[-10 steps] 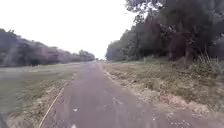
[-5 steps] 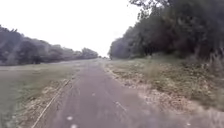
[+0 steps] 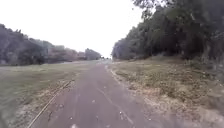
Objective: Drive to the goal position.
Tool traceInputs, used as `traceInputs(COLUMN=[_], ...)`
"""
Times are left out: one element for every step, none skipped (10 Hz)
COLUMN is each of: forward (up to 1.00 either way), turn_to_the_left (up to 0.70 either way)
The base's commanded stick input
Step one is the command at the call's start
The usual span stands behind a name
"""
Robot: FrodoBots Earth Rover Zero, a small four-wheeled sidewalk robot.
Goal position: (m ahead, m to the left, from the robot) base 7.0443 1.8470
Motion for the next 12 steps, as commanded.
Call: traceInputs(forward=[0.6,0.6,0.6,0.6,0.6,0.6,0.6,0.6,0.6,0.6,0.6,0.6], turn_to_the_left=[0.16,0.16,0.16,0.16,0.15,0.04,0.01,0.01,0.01,0.01,0.01,0.01])
